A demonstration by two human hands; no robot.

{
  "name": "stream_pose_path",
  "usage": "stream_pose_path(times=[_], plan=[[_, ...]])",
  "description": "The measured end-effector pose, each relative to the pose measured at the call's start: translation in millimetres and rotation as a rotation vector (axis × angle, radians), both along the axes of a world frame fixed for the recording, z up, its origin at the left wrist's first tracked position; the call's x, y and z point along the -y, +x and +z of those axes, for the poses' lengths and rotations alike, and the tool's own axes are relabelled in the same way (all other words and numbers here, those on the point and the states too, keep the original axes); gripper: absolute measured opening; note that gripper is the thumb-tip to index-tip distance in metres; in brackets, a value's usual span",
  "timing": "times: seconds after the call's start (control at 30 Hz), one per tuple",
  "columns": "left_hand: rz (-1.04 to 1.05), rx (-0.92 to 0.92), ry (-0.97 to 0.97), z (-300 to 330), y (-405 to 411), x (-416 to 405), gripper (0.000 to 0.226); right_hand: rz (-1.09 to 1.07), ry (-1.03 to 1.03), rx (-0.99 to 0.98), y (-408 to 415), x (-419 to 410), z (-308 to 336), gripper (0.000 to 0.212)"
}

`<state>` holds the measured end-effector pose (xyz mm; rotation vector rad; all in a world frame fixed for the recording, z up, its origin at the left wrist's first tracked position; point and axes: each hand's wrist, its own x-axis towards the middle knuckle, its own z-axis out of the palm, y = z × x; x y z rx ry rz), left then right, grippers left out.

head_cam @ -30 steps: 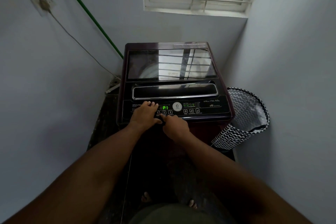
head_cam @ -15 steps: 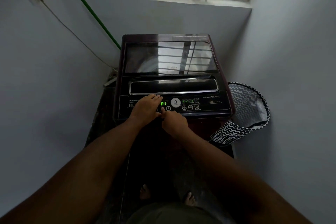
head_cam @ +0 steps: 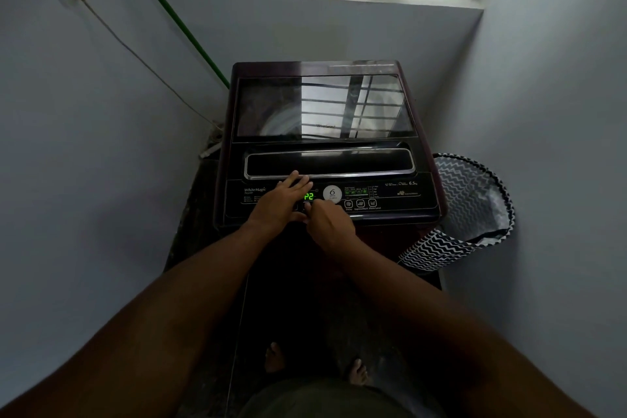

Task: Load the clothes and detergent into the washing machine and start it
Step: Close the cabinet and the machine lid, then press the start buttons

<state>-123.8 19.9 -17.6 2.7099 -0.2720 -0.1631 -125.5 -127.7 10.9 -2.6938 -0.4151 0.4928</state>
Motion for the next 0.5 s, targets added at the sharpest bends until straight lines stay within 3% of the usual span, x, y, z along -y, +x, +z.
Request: stream_pose_path(times=[0.27, 0.43, 0.5], plan=[[0.043, -0.034, -0.049, 0.9, 0.9, 1.6, 0.087, 0.043, -0.044, 0.004, 0.6, -2.1, 4.8, 0.024], [0.098, -0.084, -0.107, -4.8, 0.0, 0.2, 0.096, 0.064, -0.101, -0.011, -9.5, 18.6, 2.1, 0.038], [0.103, -0.094, -0.104, -5.8, 1.0, 0.3, 0.096, 0.108, -0.134, -0.023, -21.2, 22.6, -0.8, 0.06]])
